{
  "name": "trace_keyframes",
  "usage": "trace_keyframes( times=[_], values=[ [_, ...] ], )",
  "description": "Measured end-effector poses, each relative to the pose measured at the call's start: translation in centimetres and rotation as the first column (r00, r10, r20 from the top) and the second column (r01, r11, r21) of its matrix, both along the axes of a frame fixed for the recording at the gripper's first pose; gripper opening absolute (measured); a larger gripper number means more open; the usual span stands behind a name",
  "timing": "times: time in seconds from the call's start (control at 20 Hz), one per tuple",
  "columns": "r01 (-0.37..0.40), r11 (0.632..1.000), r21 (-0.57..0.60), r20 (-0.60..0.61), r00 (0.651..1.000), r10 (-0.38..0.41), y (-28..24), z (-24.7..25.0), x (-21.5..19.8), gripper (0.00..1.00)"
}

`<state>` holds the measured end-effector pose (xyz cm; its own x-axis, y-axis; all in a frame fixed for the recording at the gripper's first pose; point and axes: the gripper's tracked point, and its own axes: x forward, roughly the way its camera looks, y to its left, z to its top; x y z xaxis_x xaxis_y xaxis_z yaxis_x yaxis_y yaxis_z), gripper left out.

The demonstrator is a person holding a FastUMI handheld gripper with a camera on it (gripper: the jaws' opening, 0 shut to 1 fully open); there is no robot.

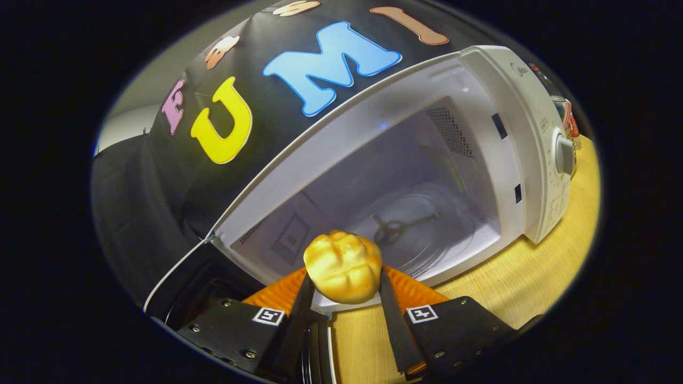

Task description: Open the microwave, put the food inside, and close the microwave door.

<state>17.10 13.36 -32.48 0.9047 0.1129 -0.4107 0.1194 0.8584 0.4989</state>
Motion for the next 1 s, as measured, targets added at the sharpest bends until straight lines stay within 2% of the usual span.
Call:
trace_keyframes(
  times=[0.25,0.5,0.75,0.85,1.0],
  values=[
    [0.007,1.0,-0.003,-0.033,0.999,-0.007,0.0,-2.5,2.0,0.71],
    [0.036,0.999,-0.037,-0.005,0.999,-0.036,-1.0,-3.2,3.9,0.71],
    [0.016,0.996,-0.092,0.01,1.0,-0.016,-0.9,-3.9,4.2,0.81],
    [0.016,0.994,-0.105,0.014,1.0,-0.014,-0.9,-3.6,4.1,0.94],
    [0.013,0.991,-0.13,0.015,1.0,-0.012,-1.2,-3.0,3.7,0.96]
  ],
)
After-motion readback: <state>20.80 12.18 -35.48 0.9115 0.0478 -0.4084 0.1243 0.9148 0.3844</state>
